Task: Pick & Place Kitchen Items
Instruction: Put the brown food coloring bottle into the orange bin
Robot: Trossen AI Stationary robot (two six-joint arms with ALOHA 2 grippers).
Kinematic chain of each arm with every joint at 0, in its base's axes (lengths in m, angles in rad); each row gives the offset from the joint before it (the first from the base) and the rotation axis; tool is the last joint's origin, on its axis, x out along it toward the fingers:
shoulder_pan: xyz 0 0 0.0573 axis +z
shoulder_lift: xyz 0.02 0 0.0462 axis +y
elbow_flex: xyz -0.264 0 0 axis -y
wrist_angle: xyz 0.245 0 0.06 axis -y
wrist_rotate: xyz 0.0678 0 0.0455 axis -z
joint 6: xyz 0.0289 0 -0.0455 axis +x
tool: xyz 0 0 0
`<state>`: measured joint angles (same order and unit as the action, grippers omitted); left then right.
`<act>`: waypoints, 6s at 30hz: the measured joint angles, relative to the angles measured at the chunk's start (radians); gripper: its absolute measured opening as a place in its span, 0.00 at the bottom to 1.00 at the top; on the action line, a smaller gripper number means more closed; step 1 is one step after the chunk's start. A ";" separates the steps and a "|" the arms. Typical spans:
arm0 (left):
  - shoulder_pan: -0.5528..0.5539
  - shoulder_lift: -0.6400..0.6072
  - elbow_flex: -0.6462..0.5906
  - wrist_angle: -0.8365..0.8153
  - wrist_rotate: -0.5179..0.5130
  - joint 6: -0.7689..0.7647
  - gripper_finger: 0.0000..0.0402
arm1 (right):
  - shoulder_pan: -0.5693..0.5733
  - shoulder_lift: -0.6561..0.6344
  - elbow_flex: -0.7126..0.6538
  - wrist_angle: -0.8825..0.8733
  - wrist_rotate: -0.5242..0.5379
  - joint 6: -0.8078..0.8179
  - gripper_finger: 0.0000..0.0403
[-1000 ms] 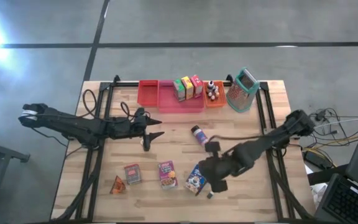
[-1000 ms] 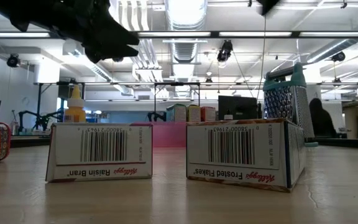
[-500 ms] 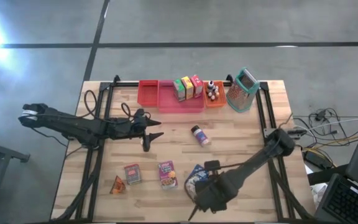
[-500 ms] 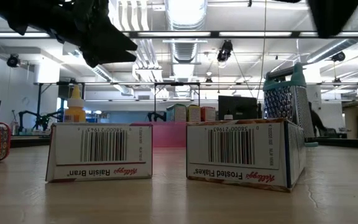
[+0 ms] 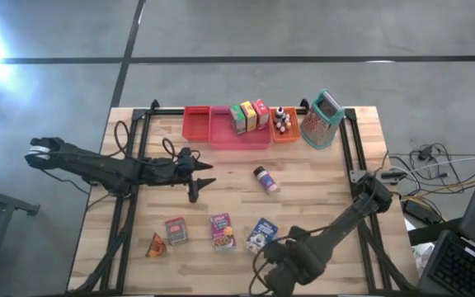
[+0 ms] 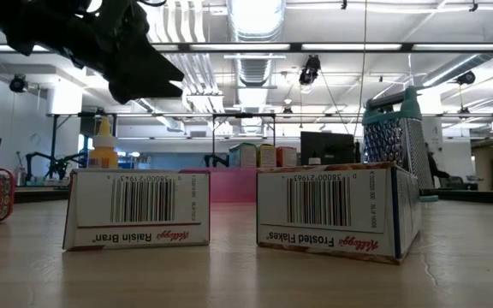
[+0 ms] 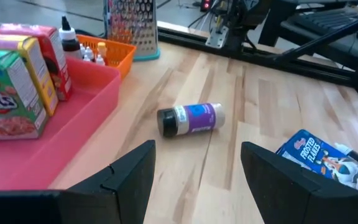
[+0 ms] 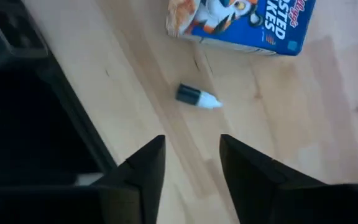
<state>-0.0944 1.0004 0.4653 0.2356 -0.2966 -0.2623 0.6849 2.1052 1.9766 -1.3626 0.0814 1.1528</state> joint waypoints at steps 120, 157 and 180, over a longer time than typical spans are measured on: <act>0.068 0.180 0.348 -0.173 0.734 -0.541 0.61 | 0.011 0.002 -0.123 0.321 1.046 -1.348 0.21; -0.021 0.597 0.593 0.040 0.994 -0.720 0.58 | 0.010 0.000 -0.150 0.427 1.176 -1.555 0.16; -0.021 0.597 0.593 0.019 0.958 -0.719 0.29 | 0.008 0.000 -0.150 0.434 1.202 -1.585 0.21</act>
<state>-0.1158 1.5970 1.0588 0.2544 0.6613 -0.9813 0.6926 2.1052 1.8267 -0.9291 1.2839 -0.4320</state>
